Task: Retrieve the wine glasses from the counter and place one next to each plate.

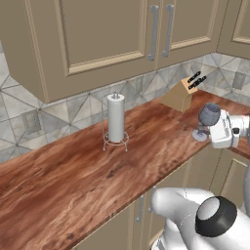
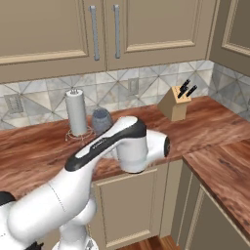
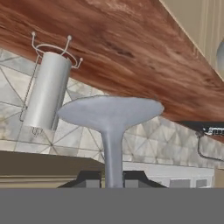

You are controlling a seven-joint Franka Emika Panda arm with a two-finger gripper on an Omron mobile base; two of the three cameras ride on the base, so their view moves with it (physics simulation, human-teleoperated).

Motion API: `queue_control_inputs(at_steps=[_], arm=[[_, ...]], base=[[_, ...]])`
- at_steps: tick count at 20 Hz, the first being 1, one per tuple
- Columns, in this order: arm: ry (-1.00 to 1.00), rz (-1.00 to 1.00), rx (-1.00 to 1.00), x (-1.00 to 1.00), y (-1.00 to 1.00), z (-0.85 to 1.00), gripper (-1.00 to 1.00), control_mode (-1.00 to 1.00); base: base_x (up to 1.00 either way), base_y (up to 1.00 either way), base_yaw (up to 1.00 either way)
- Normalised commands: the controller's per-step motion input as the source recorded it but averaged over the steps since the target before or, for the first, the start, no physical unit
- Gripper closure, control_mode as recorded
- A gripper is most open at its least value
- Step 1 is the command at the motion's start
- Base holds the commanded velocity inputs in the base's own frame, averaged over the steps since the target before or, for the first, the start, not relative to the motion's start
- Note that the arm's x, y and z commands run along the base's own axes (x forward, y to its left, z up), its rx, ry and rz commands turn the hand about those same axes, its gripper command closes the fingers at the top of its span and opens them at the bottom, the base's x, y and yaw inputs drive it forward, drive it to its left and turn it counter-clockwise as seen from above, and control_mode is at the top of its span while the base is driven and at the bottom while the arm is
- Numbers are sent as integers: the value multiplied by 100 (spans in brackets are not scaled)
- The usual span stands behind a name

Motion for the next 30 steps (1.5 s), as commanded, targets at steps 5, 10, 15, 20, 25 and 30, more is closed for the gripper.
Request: queue_control_inputs(at_steps=[5,10,15,20,25,30], arm=[[0,0,0,0,0,0,100,100],[0,0,0,0,0,0,100,100],[0,0,0,0,0,0,100,100],[0,0,0,0,0,0,100,100],[0,0,0,0,0,0,100,100],[0,0,0,0,0,0,100,100]], base=[[-46,-7,-24],[-3,0,-64],[0,17,-99],[0,19,-97],[2,15,-90],[0,17,-92]])
